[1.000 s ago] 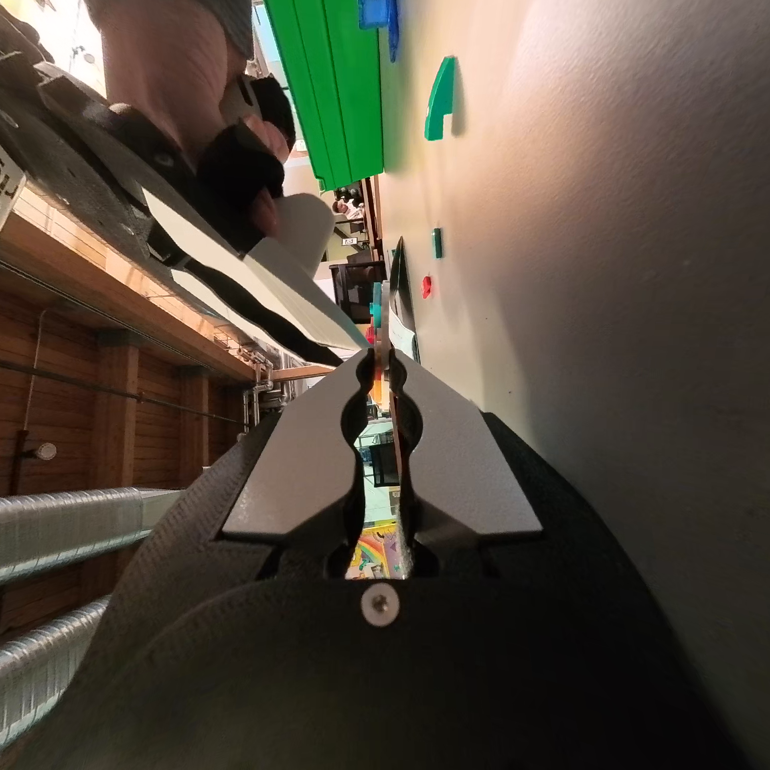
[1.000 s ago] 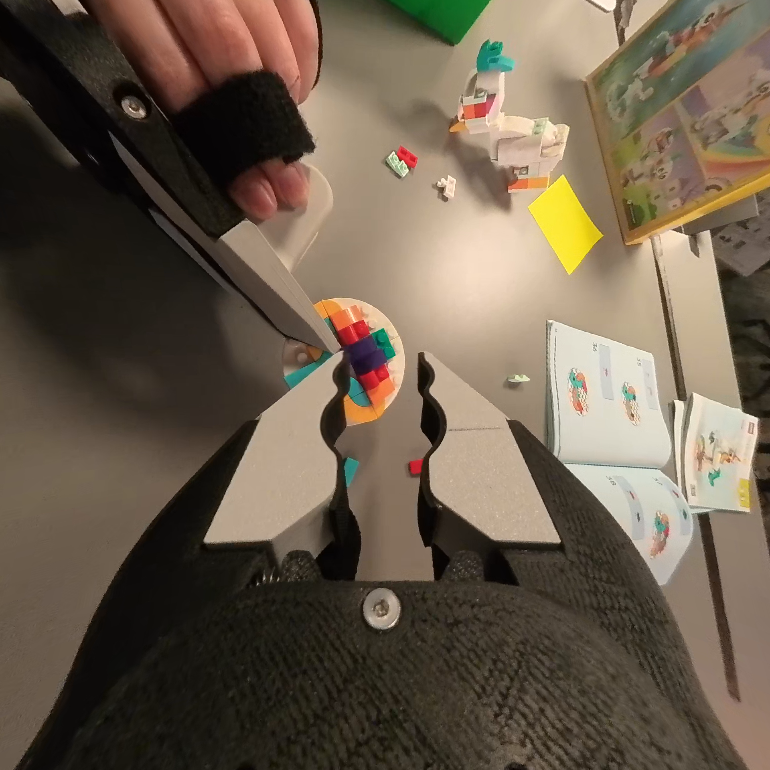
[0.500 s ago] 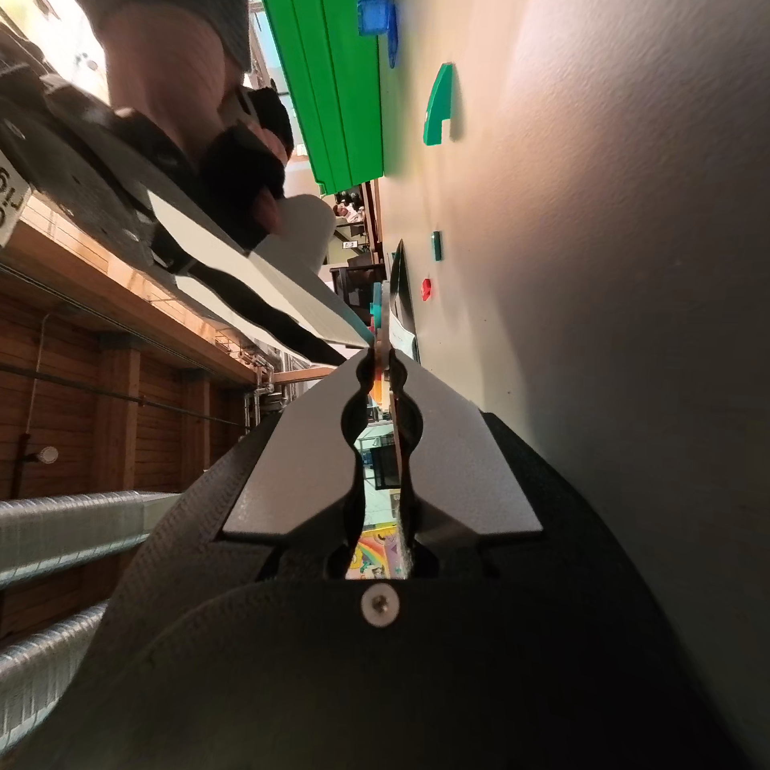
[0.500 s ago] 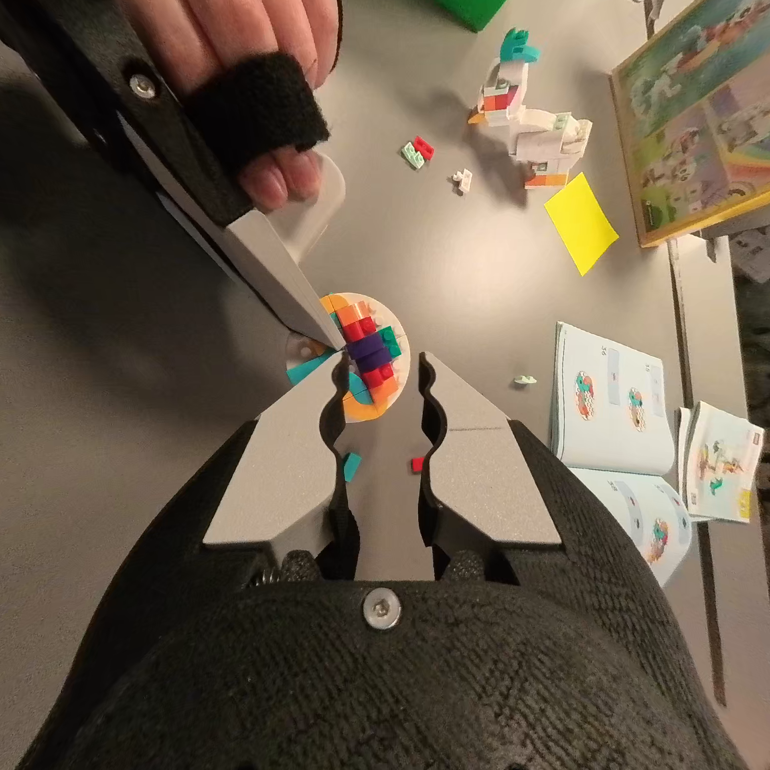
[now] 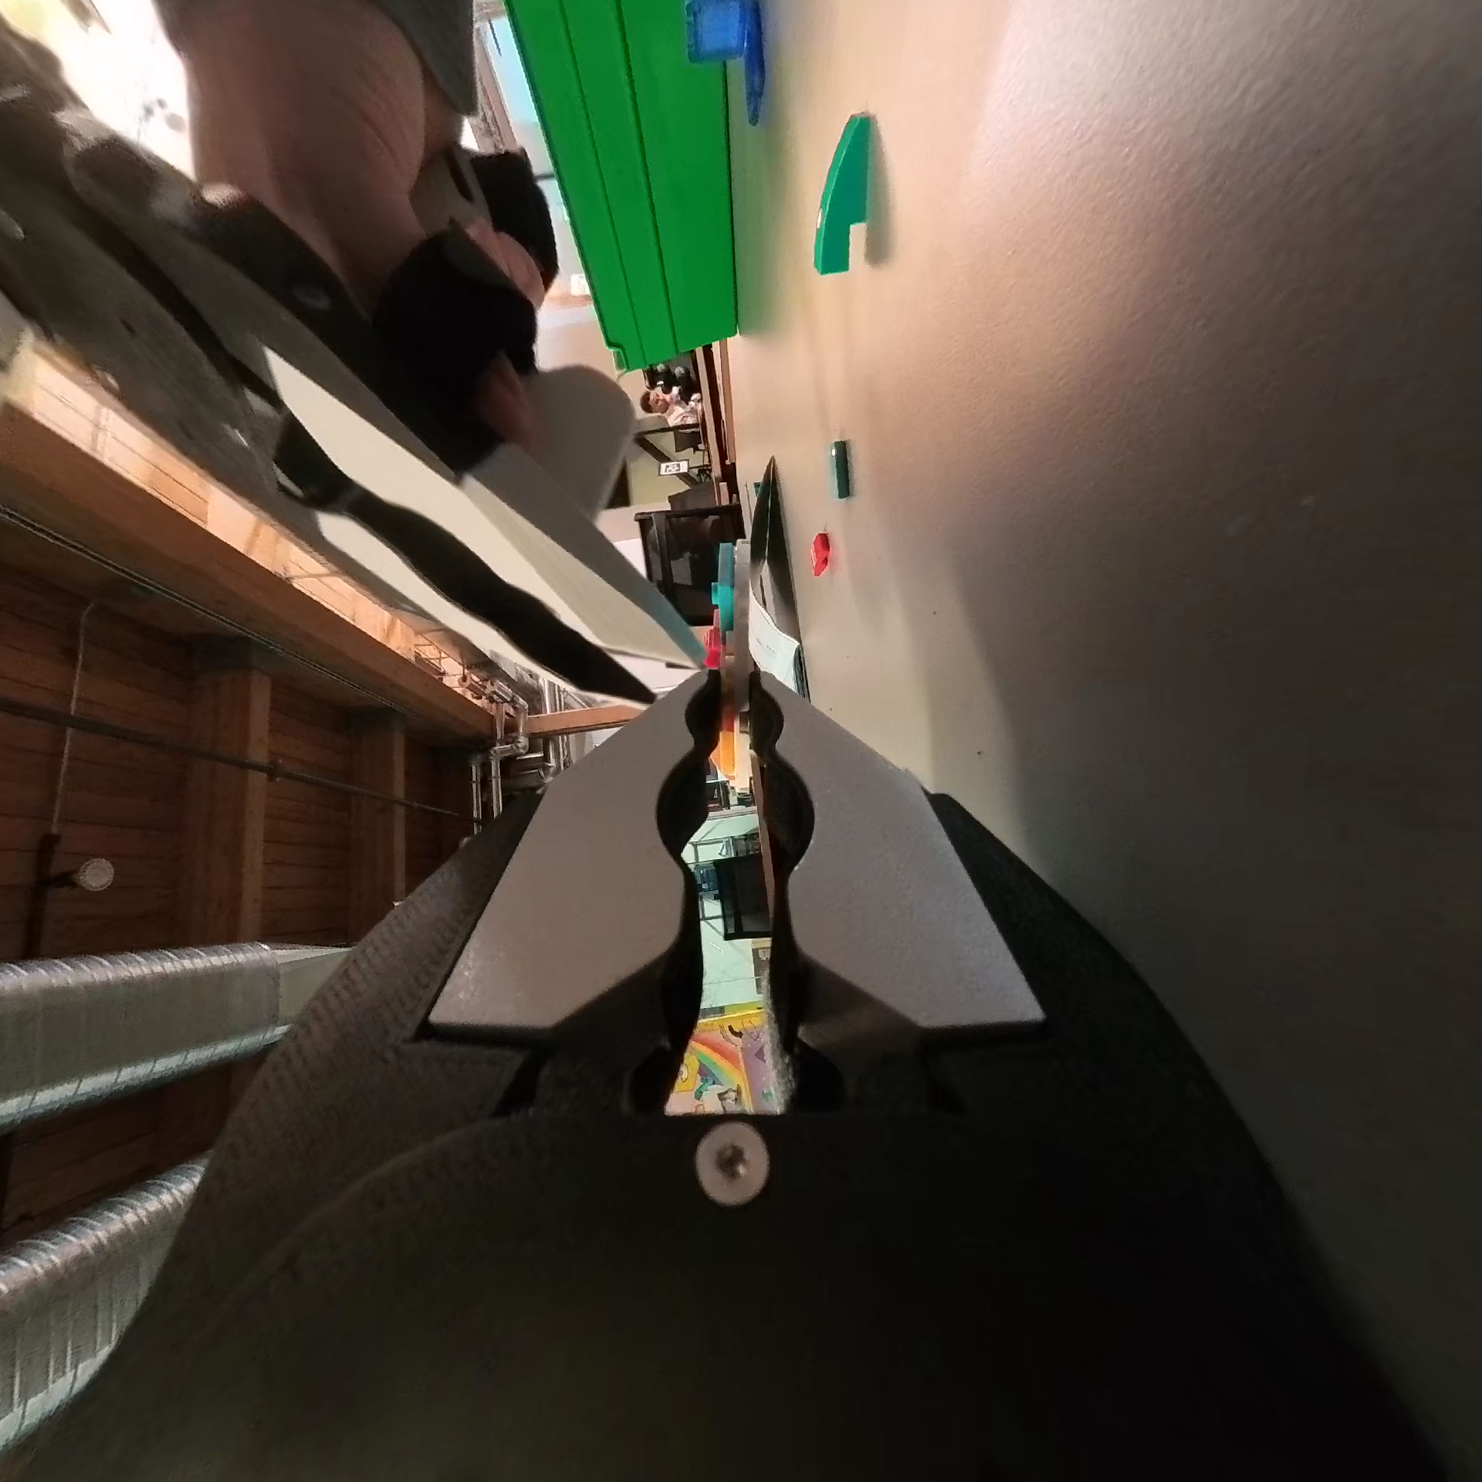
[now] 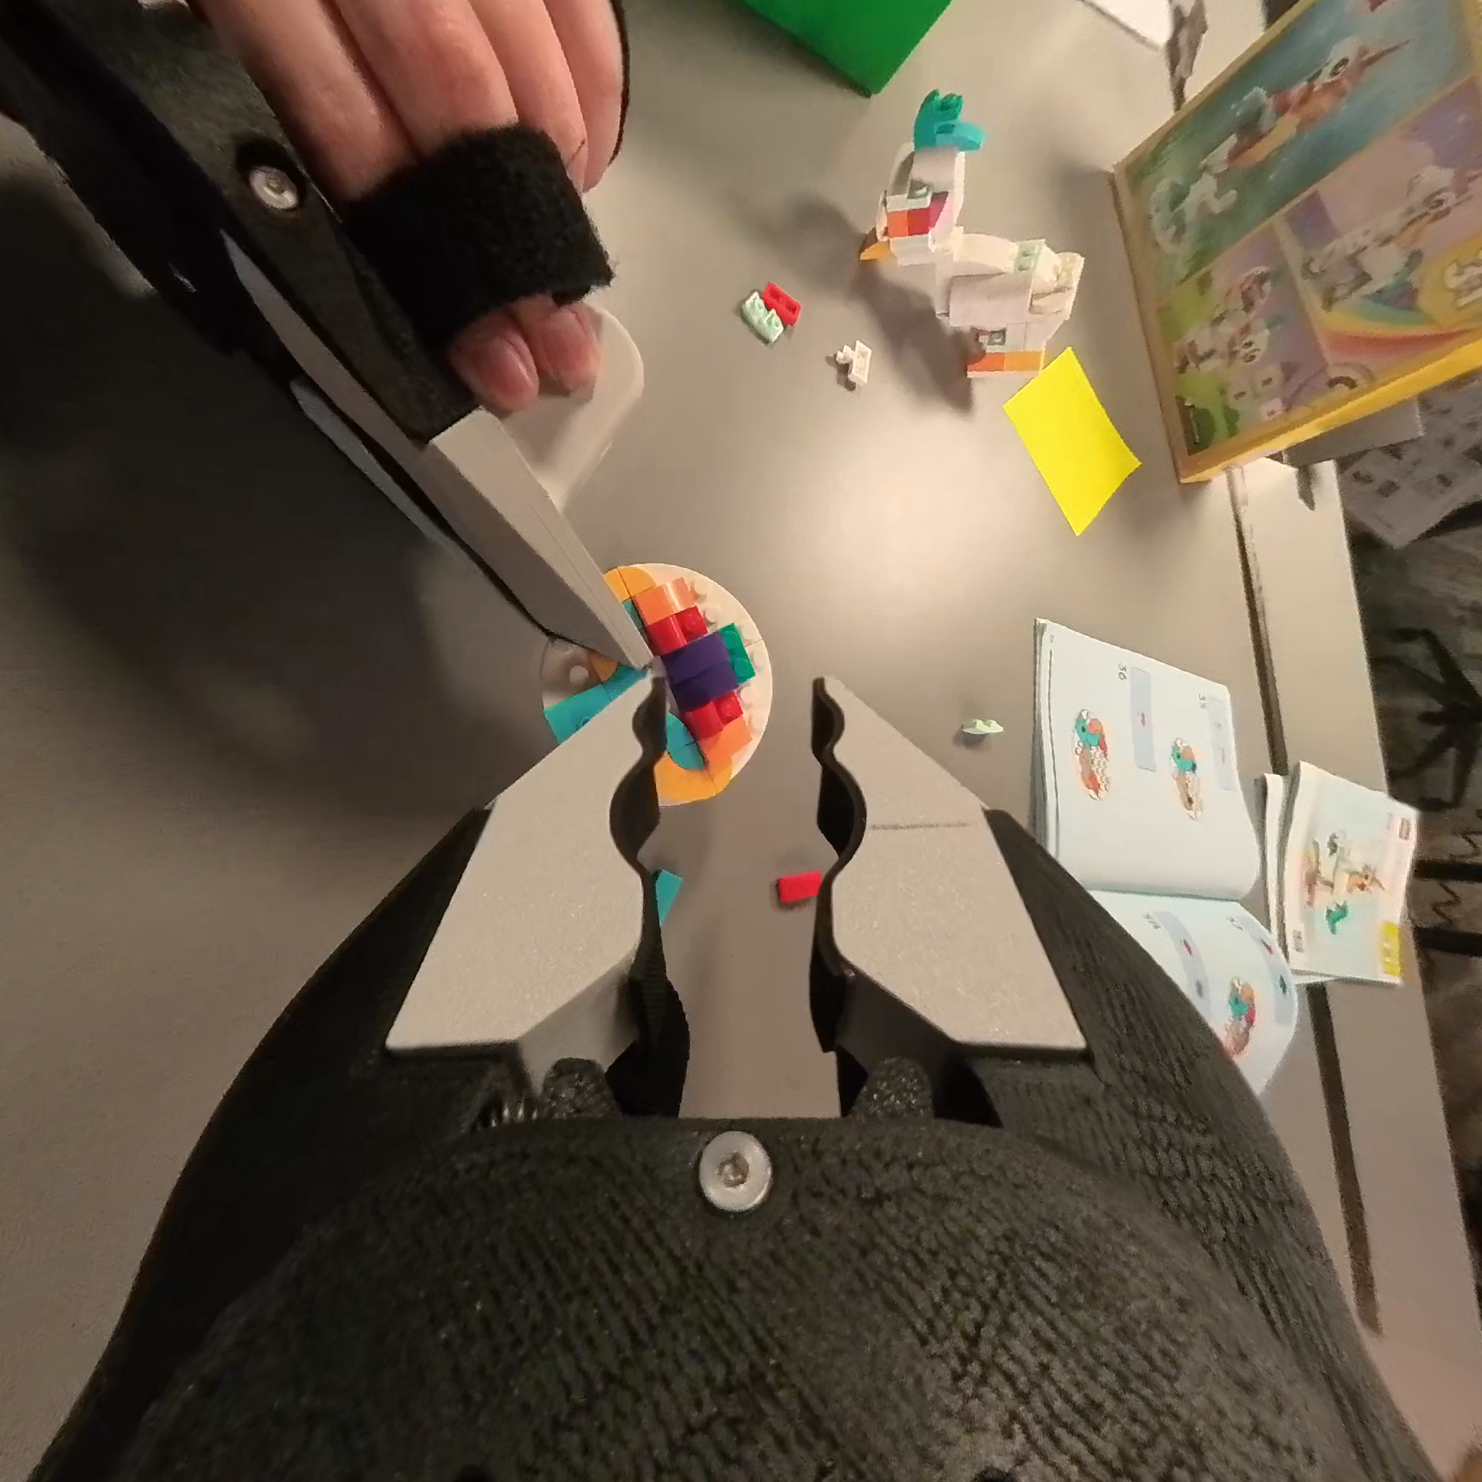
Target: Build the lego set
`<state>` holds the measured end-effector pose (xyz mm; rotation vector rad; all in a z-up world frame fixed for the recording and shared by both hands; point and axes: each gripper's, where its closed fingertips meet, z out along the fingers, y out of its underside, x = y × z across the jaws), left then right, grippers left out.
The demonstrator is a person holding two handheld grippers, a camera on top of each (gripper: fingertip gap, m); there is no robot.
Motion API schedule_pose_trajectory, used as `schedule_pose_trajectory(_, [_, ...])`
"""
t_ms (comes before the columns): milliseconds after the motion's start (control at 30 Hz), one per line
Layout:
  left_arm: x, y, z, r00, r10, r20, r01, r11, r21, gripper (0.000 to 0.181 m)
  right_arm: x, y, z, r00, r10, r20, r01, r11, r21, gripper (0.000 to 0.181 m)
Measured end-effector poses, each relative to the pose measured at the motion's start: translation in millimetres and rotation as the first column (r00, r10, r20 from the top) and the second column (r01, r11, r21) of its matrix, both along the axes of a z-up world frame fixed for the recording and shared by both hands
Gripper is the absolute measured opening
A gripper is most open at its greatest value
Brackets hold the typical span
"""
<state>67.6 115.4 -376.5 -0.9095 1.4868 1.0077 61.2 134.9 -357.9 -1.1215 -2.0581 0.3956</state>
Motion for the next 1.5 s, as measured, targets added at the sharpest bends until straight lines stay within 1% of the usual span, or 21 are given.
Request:
schedule_pose_trajectory(67, [-0.9, 0.5, 0.2, 1.0, 0.003, -0.001, -0.003, 1.0, 0.002, 0.005, 2.9, -1.5, 7.5, 0.998, 0.018, -0.058, -0.018, 1.0, 0.007, 0.045])
schedule_pose_trajectory(133, [-1.0, 0.7, 0.9, 1.0, 0.003, 0.003, -0.003, 1.0, 0.004, 0.005, 5.6, -3.2, 12.9, 0.991, 0.051, -0.122, -0.044, 0.997, 0.056, 0.061])
schedule_pose_trajectory(233, [-2.2, 1.8, 2.5, 1.0, 0.013, 0.008, -0.013, 1.0, 0.012, 0.005, 9.4, -5.8, 5.6, 0.984, 0.107, -0.14, -0.081, 0.98, 0.18, 0.088])
schedule_pose_trajectory(333, [-5.8, 3.9, 9.5, 0.999, 0.031, 0.044, -0.032, 0.999, 0.025, 0.005, 12.2, -10.6, -6.8, 0.984, 0.153, -0.091, -0.121, 0.949, 0.29, 0.091])
schedule_pose_trajectory(400, [-9.4, 5.7, 14.1, 0.997, 0.045, 0.064, -0.047, 0.998, 0.036, 0.005, 10.5, -10.8, -7.6, 0.981, 0.172, -0.09, -0.129, 0.925, 0.359, 0.089])
schedule_pose_trajectory(433, [-10.8, 6.0, 16.1, 0.996, 0.049, 0.074, -0.052, 0.998, 0.039, 0.005, 8.2, -9.5, -6.2, 0.979, 0.174, -0.101, -0.121, 0.909, 0.399, 0.085])
schedule_pose_trajectory(567, [-11.6, 5.1, 21.8, 0.994, 0.048, 0.101, -0.053, 0.997, 0.049, 0.005, -6.1, -5.2, -0.8, 0.973, 0.182, -0.143, -0.067, 0.812, 0.58, 0.059])
schedule_pose_trajectory(633, [-11.4, 4.7, 21.7, 0.994, 0.046, 0.103, -0.051, 0.997, 0.05, 0.005, -12.8, -5.8, 0.2, 0.969, 0.196, -0.151, -0.052, 0.758, 0.65, 0.043])
schedule_pose_trajectory(667, [-11.6, 4.9, 21.5, 0.993, 0.047, 0.105, -0.052, 0.997, 0.048, 0.005, -15.8, -6.2, 2.9, 0.964, 0.205, -0.168, -0.038, 0.734, 0.678, 0.039])
schedule_pose_trajectory(700, [-11.8, 5.0, 21.2, 0.993, 0.046, 0.106, -0.051, 0.998, 0.046, 0.005, -18.1, -7.4, 4.1, 0.96, 0.215, -0.179, -0.034, 0.724, 0.689, 0.035])
schedule_pose_trajectory(833, [-12.5, 5.3, 21.4, 0.993, 0.048, 0.112, -0.054, 0.998, 0.044, 0.005, -22.9, -2.6, 4.2, 0.961, 0.186, -0.203, -0.001, 0.741, 0.672, 0.03])
schedule_pose_trajectory(967, [-14.6, 6.4, 21.7, 0.991, 0.054, 0.122, -0.059, 0.998, 0.037, 0.005, -24.4, -1.2, 2.9, 0.961, 0.189, -0.204, 0.002, 0.729, 0.685, 0.025])
schedule_pose_trajectory(1133, [-14.9, 6.5, 21.5, 0.991, 0.054, 0.124, -0.059, 0.998, 0.036, 0.005, -26.0, 2.1, -4.0, 0.965, 0.184, -0.184, -0.005, 0.72, 0.694, 0.031])
schedule_pose_trajectory(1333, [-13.8, 6.0, 21.0, 0.991, 0.05, 0.122, -0.055, 0.998, 0.035, 0.005, -27.3, 0.7, -1.5, 0.959, 0.195, -0.204, 0.005, 0.71, 0.704, 0.027])
schedule_pose_trajectory(1500, [-12.6, 5.3, 20.2, 0.991, 0.045, 0.122, -0.049, 0.998, 0.032, 0.005, -28.3, 0.4, -1.1, 0.957, 0.203, -0.209, 0.013, 0.688, 0.726, 0.021])
